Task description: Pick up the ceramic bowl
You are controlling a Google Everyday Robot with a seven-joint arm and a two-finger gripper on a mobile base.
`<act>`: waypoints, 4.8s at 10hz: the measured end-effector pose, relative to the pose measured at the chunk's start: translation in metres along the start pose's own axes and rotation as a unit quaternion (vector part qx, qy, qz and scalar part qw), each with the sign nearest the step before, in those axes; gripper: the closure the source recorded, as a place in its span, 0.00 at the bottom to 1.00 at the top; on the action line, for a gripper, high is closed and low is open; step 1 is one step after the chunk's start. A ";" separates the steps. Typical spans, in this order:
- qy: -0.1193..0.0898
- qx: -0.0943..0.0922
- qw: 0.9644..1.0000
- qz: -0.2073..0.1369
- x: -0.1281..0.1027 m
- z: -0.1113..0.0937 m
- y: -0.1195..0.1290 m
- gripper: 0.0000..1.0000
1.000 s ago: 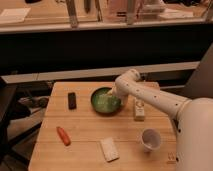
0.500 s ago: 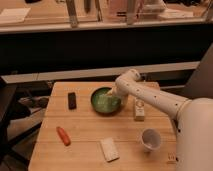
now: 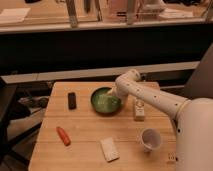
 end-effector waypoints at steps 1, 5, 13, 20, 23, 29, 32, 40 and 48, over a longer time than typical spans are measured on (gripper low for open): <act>0.000 0.000 1.000 -0.002 0.000 0.000 0.000 0.20; -0.001 0.002 1.000 -0.008 0.000 0.001 0.000 0.20; -0.003 0.003 1.000 -0.020 0.001 0.003 0.001 0.20; -0.005 0.003 0.999 -0.031 -0.001 0.004 0.001 0.20; -0.006 0.003 0.999 -0.038 -0.002 0.005 0.002 0.20; -0.007 0.003 0.999 -0.046 -0.003 0.005 0.002 0.20; -0.008 0.003 0.999 -0.049 -0.003 0.006 0.003 0.20; -0.012 0.002 0.998 -0.060 -0.006 0.008 0.003 0.20; -0.015 0.000 0.997 -0.069 -0.009 0.008 0.005 0.20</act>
